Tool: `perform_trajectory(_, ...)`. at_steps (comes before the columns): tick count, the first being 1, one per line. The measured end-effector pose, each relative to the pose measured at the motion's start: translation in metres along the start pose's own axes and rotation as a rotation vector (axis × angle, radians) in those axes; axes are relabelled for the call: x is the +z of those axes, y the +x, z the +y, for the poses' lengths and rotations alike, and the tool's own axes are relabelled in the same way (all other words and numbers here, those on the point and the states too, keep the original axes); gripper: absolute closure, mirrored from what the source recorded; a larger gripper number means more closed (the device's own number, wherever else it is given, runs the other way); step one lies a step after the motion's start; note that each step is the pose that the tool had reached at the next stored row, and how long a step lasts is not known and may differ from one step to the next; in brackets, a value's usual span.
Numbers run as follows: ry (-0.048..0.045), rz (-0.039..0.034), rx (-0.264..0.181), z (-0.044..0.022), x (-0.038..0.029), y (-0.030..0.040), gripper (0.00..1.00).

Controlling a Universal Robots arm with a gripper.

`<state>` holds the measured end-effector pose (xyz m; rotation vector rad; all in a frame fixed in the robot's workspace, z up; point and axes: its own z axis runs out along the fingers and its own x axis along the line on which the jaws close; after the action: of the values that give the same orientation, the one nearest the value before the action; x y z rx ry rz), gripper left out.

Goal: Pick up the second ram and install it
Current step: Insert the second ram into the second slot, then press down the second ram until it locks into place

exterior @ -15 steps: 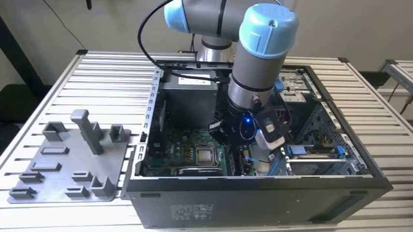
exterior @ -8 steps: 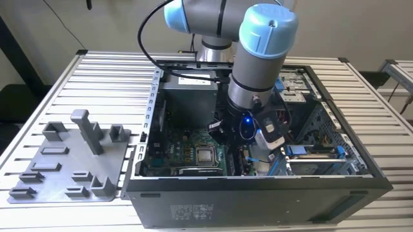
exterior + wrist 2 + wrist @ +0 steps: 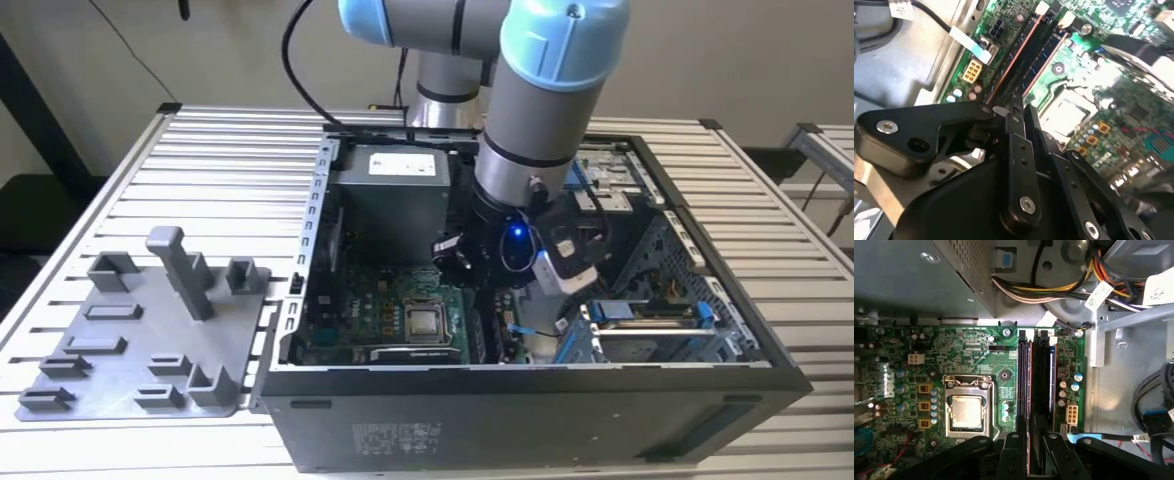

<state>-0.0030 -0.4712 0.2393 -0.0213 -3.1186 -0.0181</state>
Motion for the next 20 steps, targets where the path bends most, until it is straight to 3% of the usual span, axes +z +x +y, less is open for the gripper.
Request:
perform_trajectory(4,0.0,0.0001,0.0,0.0002,-0.0159,0.0003,0.78)
perform_trajectory(9,0.0001,0.0002,0.0,0.0002,-0.0164,0.0003,0.8)
perform_trajectory(11,-0.0001,0.0001,0.0,0.0002,-0.0164,0.0003,0.89)
perform_trajectory(20,0.0,0.0001,0.0,0.0002,-0.0169,0.0004,0.89)
